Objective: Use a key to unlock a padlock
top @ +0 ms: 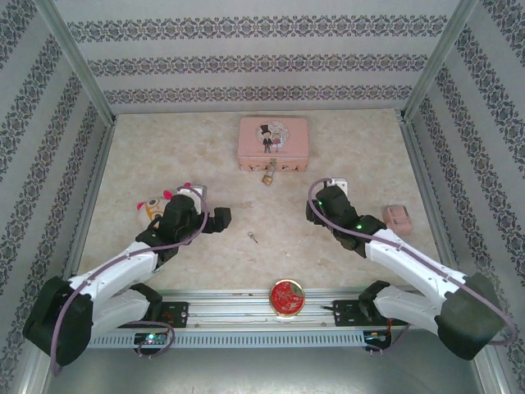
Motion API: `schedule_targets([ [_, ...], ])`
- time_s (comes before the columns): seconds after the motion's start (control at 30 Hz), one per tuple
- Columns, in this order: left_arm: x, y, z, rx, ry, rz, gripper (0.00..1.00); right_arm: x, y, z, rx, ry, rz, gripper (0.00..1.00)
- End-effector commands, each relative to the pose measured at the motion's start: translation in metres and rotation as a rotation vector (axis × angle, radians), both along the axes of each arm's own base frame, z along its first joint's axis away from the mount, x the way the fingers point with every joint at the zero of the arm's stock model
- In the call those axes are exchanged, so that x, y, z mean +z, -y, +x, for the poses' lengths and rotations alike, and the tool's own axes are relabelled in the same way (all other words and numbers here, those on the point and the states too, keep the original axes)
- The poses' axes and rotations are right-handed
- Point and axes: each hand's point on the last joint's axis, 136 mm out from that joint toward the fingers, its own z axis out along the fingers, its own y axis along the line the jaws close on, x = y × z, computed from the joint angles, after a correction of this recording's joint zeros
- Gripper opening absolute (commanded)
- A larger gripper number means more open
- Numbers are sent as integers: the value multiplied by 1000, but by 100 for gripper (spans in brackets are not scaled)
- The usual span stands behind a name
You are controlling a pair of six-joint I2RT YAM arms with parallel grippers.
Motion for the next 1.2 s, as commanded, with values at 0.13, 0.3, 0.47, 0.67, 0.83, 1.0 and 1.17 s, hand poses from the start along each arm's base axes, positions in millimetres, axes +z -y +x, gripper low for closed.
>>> schedule_targets([
  [0.13,-15,27,4,-72,-47,-64,88,3,-41,31,-17,-16,65,63],
  [0.3,-37,25,6,-49,-84,-35,80,-2,-73,67,11,-35,60,62],
  [0.47,-52,10,14,19,-89,48,79,-11,-110,105,53,-47,75,58],
  [0.67,-60,-2,23,60,-85,87,78,-26,-138,140,58,-49,81,54],
  [0.83,-64,-8,30,69,-87,114,78,-43,-148,159,41,-66,71,51],
  [1.0,-73,-13,35,86,-110,105,78,-61,-147,164,8,-96,56,50],
  [1.17,-74,-20,41,105,-109,101,78,-72,-141,166,-25,-116,47,50],
])
